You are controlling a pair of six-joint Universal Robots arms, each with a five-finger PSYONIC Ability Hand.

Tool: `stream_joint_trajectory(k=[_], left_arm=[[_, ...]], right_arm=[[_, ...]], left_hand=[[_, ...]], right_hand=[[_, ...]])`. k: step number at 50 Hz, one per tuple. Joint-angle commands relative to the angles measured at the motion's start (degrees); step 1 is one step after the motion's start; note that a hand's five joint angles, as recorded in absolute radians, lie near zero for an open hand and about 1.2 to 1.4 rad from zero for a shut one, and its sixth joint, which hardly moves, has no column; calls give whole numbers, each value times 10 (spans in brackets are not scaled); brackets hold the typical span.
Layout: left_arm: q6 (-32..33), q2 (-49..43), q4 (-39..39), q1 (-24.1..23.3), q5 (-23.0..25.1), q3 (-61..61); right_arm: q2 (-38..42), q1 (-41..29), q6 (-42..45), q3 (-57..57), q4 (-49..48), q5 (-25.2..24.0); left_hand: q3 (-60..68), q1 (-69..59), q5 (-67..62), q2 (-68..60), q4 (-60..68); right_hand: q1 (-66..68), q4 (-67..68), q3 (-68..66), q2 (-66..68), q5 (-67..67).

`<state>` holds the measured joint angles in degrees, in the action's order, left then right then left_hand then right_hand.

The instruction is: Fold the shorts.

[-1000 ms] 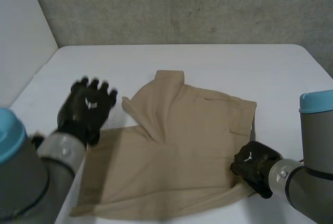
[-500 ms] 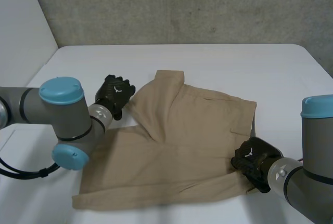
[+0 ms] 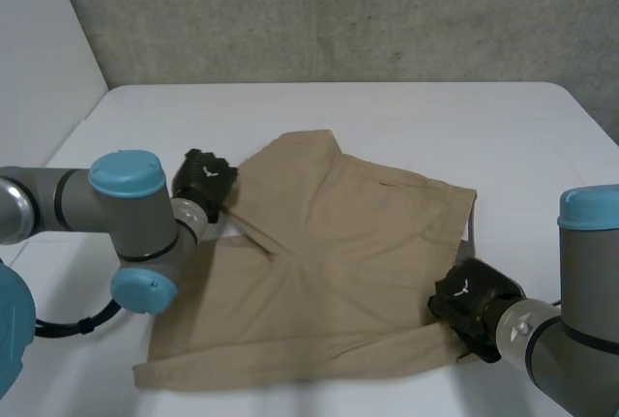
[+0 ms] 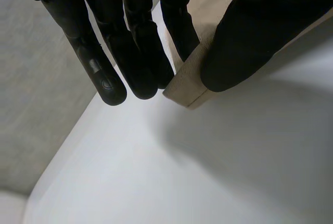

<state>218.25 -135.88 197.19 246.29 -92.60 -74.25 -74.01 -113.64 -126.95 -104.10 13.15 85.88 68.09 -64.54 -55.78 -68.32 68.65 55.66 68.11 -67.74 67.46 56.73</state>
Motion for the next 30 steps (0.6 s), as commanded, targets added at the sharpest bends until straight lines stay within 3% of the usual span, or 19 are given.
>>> stream_joint_trajectory(k=[1, 7, 8, 9, 10, 16, 25, 30], left_arm=[[5, 20, -1, -5, -81, -27], [3, 40, -1, -22, -84, -52], [3, 41, -1, -26, -83, -55], [4, 41, -1, -31, -85, -59], [4, 43, 2, -36, -90, -64], [0, 91, 6, -37, -89, -83], [-20, 256, -10, -17, -86, -180], [-72, 366, -107, -25, -70, -260]], right_arm=[[-1, -5, -8, -1, -2, 0], [-2, -7, -23, 0, -5, 0], [-2, -7, -23, 0, -5, 0], [-1, -7, -23, 0, -6, 0], [-1, -7, -24, 0, -7, 0], [-1, -4, -26, -1, -21, 0], [-1, 3, -95, 18, -34, -7], [2, 9, -114, 24, -35, -7]], left_hand=[[119, -155, -142, -117, 113], [88, -123, -111, -85, 82], [-68, 32, 44, 70, -73], [-364, 328, 341, 366, -369], [-492, 456, 469, 494, -497], [-552, 516, 529, 554, -557], [-448, 412, 425, 450, -453], [-419, 383, 396, 421, -425]], right_hand=[[243, 119, -123, 125, 133], [243, 119, -123, 125, 133], [243, 119, -123, 125, 133], [243, 119, -123, 125, 133], [243, 119, -123, 125, 133], [243, 119, -123, 125, 133], [243, 119, -123, 125, 133], [243, 119, -123, 125, 133]])
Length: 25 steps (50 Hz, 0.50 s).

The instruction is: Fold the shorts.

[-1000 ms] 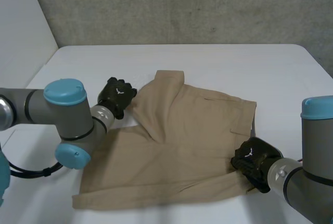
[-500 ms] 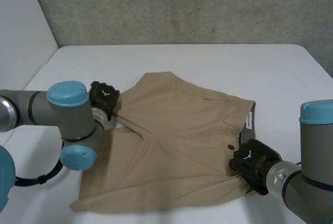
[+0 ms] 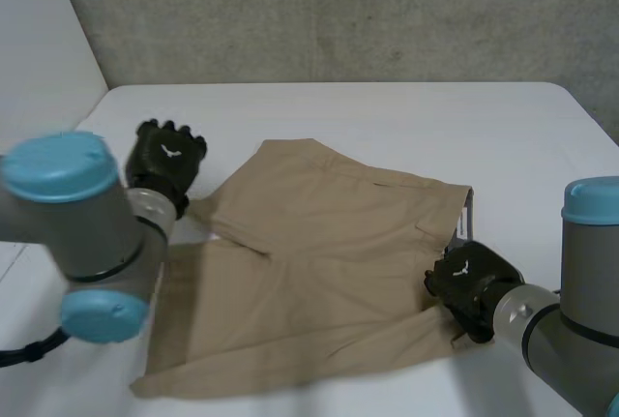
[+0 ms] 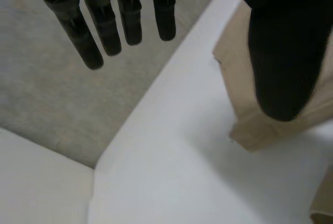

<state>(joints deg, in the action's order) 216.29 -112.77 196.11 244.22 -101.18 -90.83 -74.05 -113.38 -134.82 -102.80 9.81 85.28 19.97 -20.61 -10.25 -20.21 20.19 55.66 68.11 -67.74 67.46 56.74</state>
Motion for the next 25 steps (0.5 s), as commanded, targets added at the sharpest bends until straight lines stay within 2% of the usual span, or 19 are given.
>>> stream_joint_trajectory(k=[1, 3, 8, 12, 17, 21, 22, 25], left_arm=[[-57, 147, -121, -6, 22, -104], [-70, 173, -204, -9, 44, -128], [-90, 189, -320, -5, 92, -176], [-90, 189, -331, 2, 107, -218], [-90, 186, -282, 20, 107, -242], [-91, 178, -217, 23, 104, -244], [-90, 170, -192, 22, 104, -242], [-86, 154, -156, 20, 105, -233]], right_arm=[[2, 10, -36, 11, -2, -1], [2, 15, -37, 10, -6, -1], [2, 17, -38, 9, -13, 0], [2, 18, -38, 9, -20, 3], [1, 24, -37, 9, -19, 7], [0, 23, -37, 8, -18, 7], [0, 21, -37, 7, -18, 7], [0, 18, -37, 8, -18, 6]], left_hand=[[62, -56, -59, -60, 60], [62, -56, -59, -60, 60], [57, -51, -54, -55, 55], [54, -47, -51, -51, 52], [54, -47, -51, -51, 52], [183, -176, -180, -180, 181], [338, -332, -335, -336, 336], [590, -583, -587, -587, 587]], right_hand=[[243, 119, -123, 125, 133], [243, 119, -123, 125, 133], [243, 119, -123, 125, 133], [243, 119, -123, 125, 133], [243, 119, -123, 125, 133], [243, 119, -123, 125, 133], [243, 119, -123, 125, 133], [243, 119, -123, 125, 133]])
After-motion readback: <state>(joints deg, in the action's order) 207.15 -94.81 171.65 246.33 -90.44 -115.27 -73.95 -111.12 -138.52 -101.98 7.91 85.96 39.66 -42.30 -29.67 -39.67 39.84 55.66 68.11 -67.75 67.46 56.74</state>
